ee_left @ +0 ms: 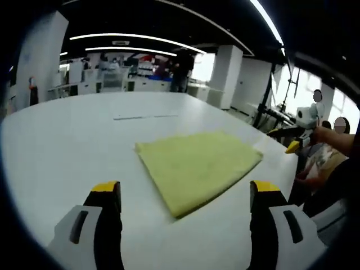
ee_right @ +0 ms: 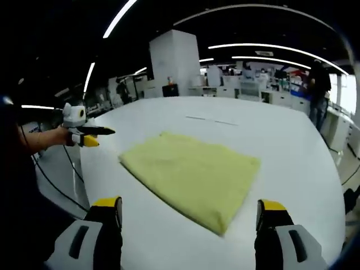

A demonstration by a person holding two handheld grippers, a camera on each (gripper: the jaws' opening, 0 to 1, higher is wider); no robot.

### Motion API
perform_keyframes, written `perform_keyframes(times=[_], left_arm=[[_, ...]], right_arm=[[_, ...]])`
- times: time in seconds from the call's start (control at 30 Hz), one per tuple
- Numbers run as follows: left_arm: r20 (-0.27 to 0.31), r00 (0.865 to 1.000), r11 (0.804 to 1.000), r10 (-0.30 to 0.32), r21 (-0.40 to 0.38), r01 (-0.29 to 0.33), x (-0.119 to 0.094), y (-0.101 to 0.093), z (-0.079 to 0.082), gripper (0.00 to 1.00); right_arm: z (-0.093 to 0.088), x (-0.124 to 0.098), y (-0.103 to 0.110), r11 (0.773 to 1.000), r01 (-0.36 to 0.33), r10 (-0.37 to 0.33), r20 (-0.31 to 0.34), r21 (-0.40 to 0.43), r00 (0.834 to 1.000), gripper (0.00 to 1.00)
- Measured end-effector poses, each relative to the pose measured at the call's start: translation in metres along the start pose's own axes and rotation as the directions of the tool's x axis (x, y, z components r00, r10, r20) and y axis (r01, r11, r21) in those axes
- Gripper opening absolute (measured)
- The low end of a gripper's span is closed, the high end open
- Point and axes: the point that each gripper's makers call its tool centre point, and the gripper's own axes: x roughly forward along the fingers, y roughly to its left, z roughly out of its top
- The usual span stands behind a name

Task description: Fold the garment on the visible template until the final outline fits inside the template.

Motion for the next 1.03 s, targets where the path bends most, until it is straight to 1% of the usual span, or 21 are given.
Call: perform_keyframes(times=[0.07,0.13,0.23,0.3,0.47,0.77,1.03], left_arm=[[0.005,1.000,1.000,-0.001,0.005,0.001,-0.002,-0.004,0.002,0.98],[0.000,1.000,1.000,-0.004,0.018,0.004,-0.003,-0.007,0.003,0.99],[-0.005,1.000,0.999,-0.010,0.031,0.010,-0.004,-0.010,0.003,0.99],[-0.016,1.000,1.000,-0.009,0.029,0.010,-0.004,-0.011,0.001,0.99],[-0.015,1.000,1.000,-0.009,0.025,0.009,-0.005,-0.012,0.001,0.99],[-0.046,0.999,1.000,-0.001,0.010,0.001,-0.007,-0.010,-0.011,0.99],[-0.054,0.999,1.000,-0.002,0.013,0.003,-0.008,-0.010,-0.013,0.99]], right_arm=[[0.000,-0.001,0.001,1.000,0.003,-0.003,-0.004,-0.008,1.000,0.99],[0.000,-0.002,0.000,1.000,0.011,-0.011,-0.006,-0.015,1.000,0.99],[0.004,-0.005,-0.001,1.000,0.021,-0.021,0.013,-0.006,1.000,0.99],[0.006,-0.006,-0.002,1.000,0.025,-0.025,0.027,-0.001,0.999,0.99],[0.010,-0.007,-0.002,1.000,0.028,-0.028,0.045,0.001,0.999,0.99],[0.009,-0.007,-0.003,1.000,0.027,-0.028,0.043,0.007,0.999,0.99],[0.008,-0.006,-0.002,1.000,0.023,-0.023,0.036,0.004,0.999,0.99]])
